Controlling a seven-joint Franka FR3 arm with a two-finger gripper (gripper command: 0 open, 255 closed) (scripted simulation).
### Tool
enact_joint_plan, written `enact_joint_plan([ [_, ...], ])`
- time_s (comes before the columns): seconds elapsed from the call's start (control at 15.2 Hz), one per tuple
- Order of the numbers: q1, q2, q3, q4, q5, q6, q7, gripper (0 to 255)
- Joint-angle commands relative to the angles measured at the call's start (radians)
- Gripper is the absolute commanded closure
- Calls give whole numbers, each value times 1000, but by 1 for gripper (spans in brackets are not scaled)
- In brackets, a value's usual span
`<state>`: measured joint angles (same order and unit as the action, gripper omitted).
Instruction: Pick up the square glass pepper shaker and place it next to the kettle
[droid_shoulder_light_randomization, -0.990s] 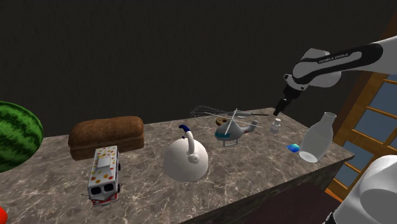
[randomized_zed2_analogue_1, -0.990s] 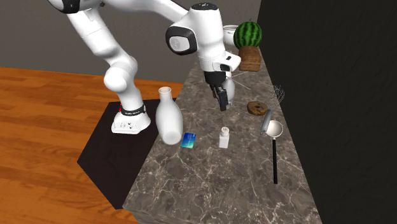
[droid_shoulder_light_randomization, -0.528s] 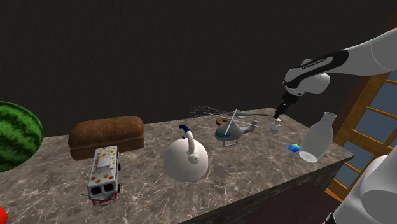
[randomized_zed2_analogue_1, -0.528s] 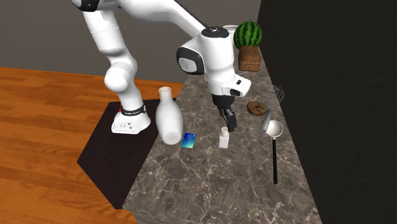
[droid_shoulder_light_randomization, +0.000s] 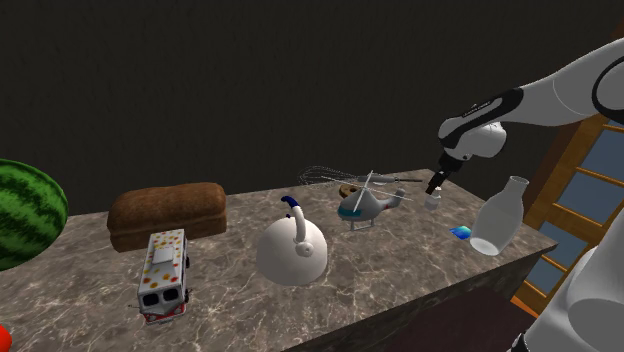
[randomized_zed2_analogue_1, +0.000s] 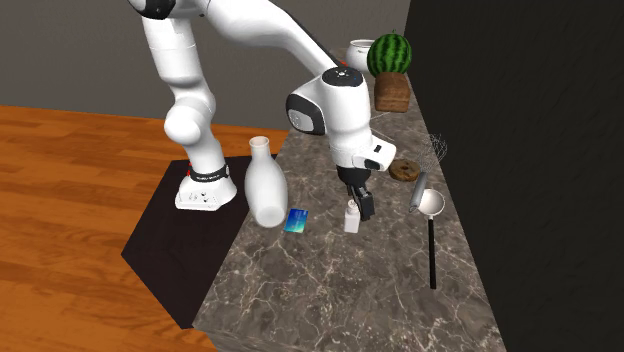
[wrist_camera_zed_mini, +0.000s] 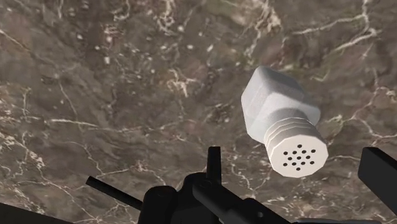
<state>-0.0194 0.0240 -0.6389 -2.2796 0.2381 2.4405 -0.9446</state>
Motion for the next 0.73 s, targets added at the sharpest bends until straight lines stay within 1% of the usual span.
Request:
enact_joint_plan([
  [0.0,0,4,1,0,5,4,-3,0],
  [0.33,0,4,1,0,5,3,-3,0],
  [0.4,0,4,1,0,5,3,-3,255],
  [0.66,0,4,1,0,5,3,-3,255],
])
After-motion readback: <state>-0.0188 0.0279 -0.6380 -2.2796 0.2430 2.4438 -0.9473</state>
